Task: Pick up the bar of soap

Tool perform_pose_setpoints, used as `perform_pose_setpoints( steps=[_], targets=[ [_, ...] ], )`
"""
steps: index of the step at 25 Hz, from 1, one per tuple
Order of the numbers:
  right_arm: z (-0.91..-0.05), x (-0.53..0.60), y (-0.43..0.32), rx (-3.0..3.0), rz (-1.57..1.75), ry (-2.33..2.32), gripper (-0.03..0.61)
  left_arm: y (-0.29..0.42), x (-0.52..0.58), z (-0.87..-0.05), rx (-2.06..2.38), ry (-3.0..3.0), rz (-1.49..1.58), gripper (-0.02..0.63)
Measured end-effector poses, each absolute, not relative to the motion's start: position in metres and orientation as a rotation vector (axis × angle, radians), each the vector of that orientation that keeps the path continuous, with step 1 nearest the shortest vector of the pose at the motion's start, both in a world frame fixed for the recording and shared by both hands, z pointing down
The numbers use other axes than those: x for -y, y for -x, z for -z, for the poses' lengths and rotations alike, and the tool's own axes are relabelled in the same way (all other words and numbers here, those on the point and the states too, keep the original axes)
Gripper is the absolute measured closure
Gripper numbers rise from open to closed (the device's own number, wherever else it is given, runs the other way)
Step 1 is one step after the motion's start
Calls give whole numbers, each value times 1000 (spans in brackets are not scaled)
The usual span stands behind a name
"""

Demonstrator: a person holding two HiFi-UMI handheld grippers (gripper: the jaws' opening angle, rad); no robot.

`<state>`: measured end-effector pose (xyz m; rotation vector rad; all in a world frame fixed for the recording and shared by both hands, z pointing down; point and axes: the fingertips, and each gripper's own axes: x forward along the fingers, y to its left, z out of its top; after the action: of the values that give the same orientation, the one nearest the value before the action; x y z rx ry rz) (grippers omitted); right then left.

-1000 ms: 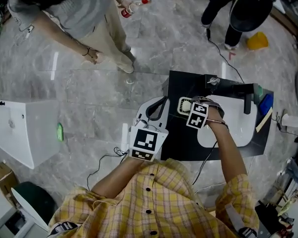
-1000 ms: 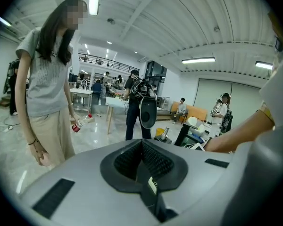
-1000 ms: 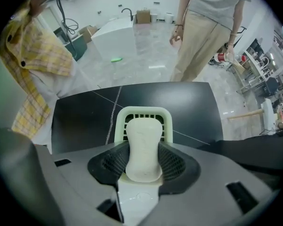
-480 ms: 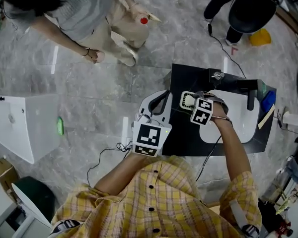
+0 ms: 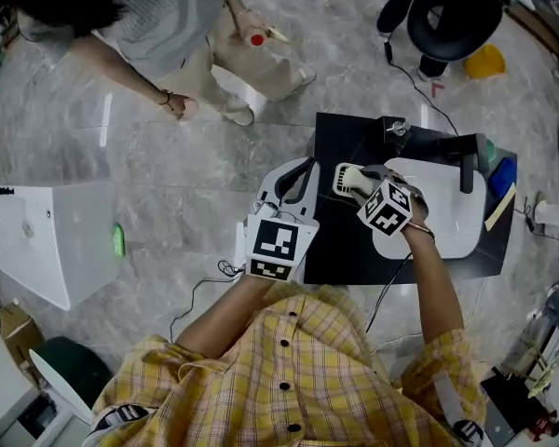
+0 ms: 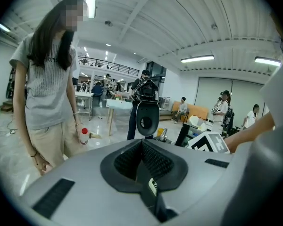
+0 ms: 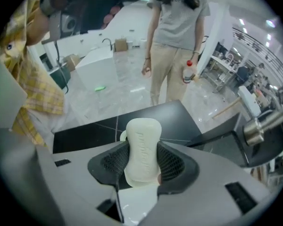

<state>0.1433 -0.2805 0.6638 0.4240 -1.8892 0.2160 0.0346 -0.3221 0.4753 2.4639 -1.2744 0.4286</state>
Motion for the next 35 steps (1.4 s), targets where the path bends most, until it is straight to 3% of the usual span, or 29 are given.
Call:
perform_pose_setpoints(
  steps=[9,16,24,35],
  targets=[
    [-612,268,-142,2114,-425,-799,382,-61,306,-454,1250,-2555,-465,602],
    [-516,270,-150,2322,-511,-1314,382,-77,295,-429,1308,-2592,-447,602],
    [-397,274,-197,2408,-466,-1931,382,-101,291,-378,1414,-2650,-278,603],
    [-336,254,-215,2387,-187,-2069,383,-127,276,-343,1390,-2725,-165,602]
  ],
)
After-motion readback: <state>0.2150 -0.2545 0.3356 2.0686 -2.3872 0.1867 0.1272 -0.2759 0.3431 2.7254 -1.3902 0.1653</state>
